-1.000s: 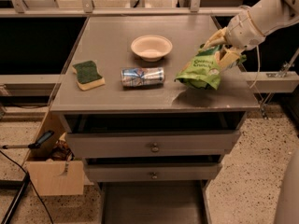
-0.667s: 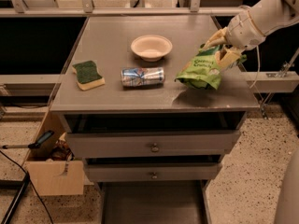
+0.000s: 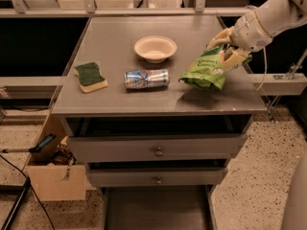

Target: Pick green rice chip bag from bottom drawer and place on counter

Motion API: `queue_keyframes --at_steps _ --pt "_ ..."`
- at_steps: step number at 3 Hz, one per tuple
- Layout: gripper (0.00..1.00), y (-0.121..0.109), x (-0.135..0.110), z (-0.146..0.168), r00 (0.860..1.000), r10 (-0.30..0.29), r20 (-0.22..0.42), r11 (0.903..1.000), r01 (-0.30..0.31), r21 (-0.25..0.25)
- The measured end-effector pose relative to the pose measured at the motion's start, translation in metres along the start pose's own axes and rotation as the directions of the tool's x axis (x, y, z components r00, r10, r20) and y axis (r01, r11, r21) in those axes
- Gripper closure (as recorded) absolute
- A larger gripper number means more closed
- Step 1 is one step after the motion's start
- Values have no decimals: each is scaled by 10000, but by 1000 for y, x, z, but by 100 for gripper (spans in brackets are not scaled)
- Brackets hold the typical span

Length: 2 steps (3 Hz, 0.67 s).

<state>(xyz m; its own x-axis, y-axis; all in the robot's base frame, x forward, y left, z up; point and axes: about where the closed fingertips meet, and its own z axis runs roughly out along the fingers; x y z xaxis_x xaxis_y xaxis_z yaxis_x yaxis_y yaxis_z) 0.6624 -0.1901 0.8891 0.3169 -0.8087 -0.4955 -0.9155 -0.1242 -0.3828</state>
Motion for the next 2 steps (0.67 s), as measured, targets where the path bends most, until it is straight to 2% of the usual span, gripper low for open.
queue_keyframes --at_steps 1,2 --pt "0 0 0 0 10000 0 1 10000 0 0" --pt "0 0 0 0 10000 0 1 10000 0 0"
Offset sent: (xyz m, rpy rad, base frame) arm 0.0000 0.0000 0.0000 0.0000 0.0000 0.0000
